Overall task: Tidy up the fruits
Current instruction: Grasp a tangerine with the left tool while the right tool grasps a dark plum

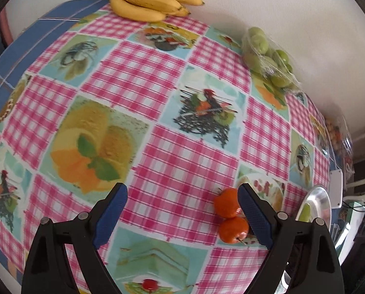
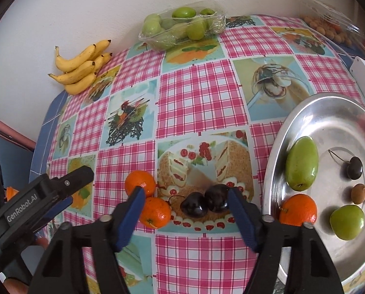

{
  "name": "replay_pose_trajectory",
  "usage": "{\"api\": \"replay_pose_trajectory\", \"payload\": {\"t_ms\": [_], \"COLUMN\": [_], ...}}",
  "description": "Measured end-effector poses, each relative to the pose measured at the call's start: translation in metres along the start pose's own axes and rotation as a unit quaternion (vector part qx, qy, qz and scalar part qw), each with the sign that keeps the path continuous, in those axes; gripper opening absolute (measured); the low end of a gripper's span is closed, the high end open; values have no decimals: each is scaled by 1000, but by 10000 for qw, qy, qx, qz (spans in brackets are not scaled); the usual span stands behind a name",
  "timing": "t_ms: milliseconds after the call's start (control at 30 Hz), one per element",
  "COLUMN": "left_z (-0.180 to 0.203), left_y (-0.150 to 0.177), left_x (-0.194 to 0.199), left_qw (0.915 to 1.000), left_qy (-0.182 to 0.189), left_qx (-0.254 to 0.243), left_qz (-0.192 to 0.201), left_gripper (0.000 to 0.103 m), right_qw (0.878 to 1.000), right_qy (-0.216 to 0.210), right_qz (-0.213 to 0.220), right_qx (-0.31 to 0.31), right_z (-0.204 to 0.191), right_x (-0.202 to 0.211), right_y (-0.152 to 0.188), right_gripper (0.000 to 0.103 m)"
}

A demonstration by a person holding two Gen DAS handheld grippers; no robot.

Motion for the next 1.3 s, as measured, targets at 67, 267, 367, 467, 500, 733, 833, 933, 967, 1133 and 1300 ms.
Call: {"api": "replay_pose_trajectory", "payload": {"t_ms": [67,267,367,467,500,733,833,933,967,1133,1300], "left_z": [7,29,39,44,46,47,45,43,44,44,41], "left_y": [1,3,4,6,7,8,8,10,10,10,7], "left_x": [-3,-13,-19,-24,-26,-39,-44,-44,-44,-43,-38], "left_qw": [9999,9984,9971,9960,9957,9948,9941,9938,9939,9944,9950], "left_qy": [130,359,513,587,610,686,768,808,803,791,783], "left_qx": [-89,-394,-462,-540,-551,-470,-353,-312,-327,-313,-293], "left_qz": [-49,-181,-309,-392,-421,-587,-676,-691,-682,-630,-555], "left_gripper": [87,72,69,57,56,47,40,38,38,38,38], "right_qw": [10000,9999,9998,9996,9995,9990,9989,9986,9985,9984,9984], "right_qy": [11,56,150,232,285,430,449,501,516,526,524], "right_qz": [-31,-43,-12,-7,-17,-86,-117,-136,-139,-189,-177], "right_qx": [-48,-143,-156,-167,-157,-96,-84,-101,-109,-124,-138], "right_z": [3,9,11,14,15,17,17,18,19,21,21], "right_x": [-2,-3,-3,-3,-4,-10,-12,-15,-15,-17,-17], "right_y": [-1,-2,-4,-5,-5,-3,-2,-2,-2,-1,-1], "right_gripper": [57,43,43,43,43,39,39,39,39,39,39]}}
Point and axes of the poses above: each gripper's, at about its wrist camera, not at the fingertips, and x roughly against the way its jaws point, z to its right, y to its underside, the point moved 3 cm from there along -x, roughly the way its jaws point, and after that the axes turned 6 degrees about -x, right-handed, at the moved point
